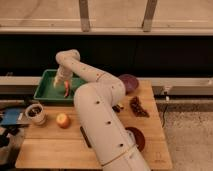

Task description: Place pepper in tray

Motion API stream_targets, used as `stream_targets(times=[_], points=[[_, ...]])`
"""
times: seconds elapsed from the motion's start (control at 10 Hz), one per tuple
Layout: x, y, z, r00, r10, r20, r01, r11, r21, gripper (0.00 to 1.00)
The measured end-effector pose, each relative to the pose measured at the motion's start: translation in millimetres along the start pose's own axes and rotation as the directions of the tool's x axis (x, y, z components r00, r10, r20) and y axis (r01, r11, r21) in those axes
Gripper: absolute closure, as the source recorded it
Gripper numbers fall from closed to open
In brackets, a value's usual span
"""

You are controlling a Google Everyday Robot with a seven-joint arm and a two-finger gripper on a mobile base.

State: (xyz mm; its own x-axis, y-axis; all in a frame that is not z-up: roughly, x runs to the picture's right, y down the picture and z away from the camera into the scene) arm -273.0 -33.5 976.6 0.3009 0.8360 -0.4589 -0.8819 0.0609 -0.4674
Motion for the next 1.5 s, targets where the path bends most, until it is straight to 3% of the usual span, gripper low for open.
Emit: stream_targets(times=[0.2,0.3,0.7,0.9,1.1,1.5], points=[[3,2,12,0.999,-0.008,-0.034,0.007,1.0,-0.006,0.36],[4,4,16,0.999,-0.014,-0.046,0.013,1.0,-0.009,0.42],[8,4,25,0.996,-0.032,-0.079,0.031,0.999,-0.018,0.84],[8,3,25,0.996,-0.034,-0.082,0.032,0.999,-0.025,0.98],[10,3,24,0.997,-0.029,-0.077,0.026,0.999,-0.045,1.0],[10,-7,1,1.0,0.025,0.01,-0.023,0.995,-0.097,1.0]])
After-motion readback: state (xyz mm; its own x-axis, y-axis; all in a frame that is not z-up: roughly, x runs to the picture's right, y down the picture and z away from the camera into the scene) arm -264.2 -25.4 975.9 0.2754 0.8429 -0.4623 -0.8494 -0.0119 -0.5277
